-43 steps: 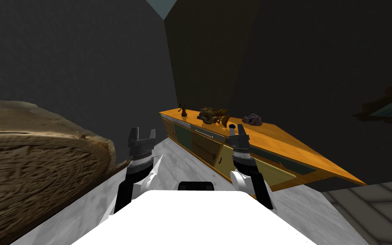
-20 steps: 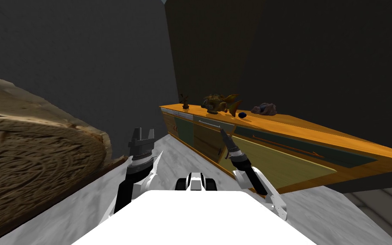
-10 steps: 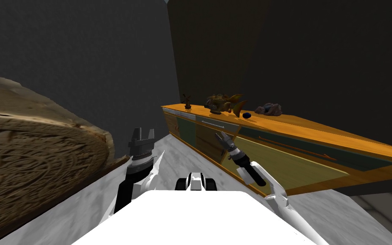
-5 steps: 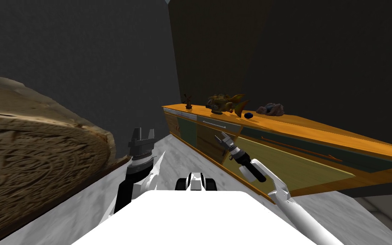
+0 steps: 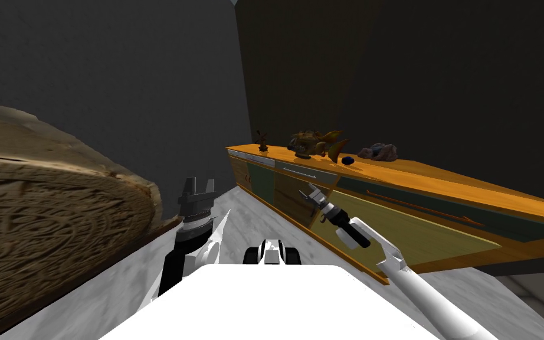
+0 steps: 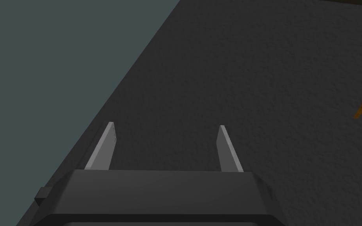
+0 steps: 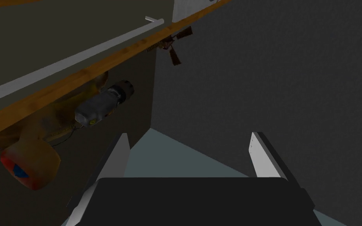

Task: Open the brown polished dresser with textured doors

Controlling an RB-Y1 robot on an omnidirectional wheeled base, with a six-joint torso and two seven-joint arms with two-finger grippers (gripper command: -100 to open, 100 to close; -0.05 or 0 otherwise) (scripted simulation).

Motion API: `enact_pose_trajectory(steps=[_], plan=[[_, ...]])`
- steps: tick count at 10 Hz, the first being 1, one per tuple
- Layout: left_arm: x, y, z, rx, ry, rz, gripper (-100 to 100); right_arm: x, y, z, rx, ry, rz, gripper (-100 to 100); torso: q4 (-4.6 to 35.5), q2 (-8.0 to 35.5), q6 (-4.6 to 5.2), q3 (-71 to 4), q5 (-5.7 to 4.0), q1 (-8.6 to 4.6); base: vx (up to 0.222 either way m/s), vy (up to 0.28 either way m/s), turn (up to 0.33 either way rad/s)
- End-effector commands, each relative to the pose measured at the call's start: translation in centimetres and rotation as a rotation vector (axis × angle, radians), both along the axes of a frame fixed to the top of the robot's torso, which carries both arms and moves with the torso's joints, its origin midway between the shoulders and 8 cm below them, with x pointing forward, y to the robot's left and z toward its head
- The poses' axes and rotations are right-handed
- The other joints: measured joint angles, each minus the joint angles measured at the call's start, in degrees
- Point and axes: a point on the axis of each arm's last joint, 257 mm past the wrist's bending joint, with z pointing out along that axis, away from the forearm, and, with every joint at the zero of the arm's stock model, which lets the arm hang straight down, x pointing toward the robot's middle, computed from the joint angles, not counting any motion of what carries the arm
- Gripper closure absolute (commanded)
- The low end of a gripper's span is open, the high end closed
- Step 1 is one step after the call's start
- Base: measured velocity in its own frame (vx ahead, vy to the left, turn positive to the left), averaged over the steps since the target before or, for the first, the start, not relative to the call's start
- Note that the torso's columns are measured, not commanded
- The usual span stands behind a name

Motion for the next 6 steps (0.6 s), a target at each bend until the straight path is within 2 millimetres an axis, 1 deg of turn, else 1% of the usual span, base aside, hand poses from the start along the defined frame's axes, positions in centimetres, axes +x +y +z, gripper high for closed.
enact_pose_trajectory(steps=[1, 2, 3, 5, 6], plan=[[0.0, 0.0, 0.0, 0.0, 0.0, 0.0, 0, 0.7, -1.1, -0.9, -0.112, -0.014, -0.016, -100, 0.0, 0.0, 0.0, 0.0, 0.0, 0.02, 0.004, 0.033, 0.003], [0.0, 0.0, 0.0, 0.0, 0.0, 0.0, 0, 1.3, -2.3, -1.7, -0.204, -0.023, -0.029, -100, 0.0, 0.0, 0.0, 0.0, 0.0, 0.01, 0.005, 0.039, 0.008], [0.0, 0.0, 0.0, 0.0, 0.0, 0.0, 0, 1.3, -2.3, -1.7, -0.208, -0.025, -0.029, -100, 0.0, 0.0, 0.0, 0.0, 0.0, 0.02, 0.007, 0.029, 0.003], [0.0, 0.0, 0.0, 0.0, 0.0, 0.0, 0, 2.5, -4.9, -3.0, -0.371, -0.038, -0.058, -100, 0.0, 0.0, 0.0, 0.0, 0.0, 0.01, 0.008, 0.047, 0.012], [0.0, 0.0, 0.0, 0.0, 0.0, 0.0, 0, 2.5, -5.0, -3.0, -0.4, -0.049, -0.057, -100, 0.0, 0.0, -0.01, 0.0, 0.02, 0.08, 0.01, 0.043, 0.005]])
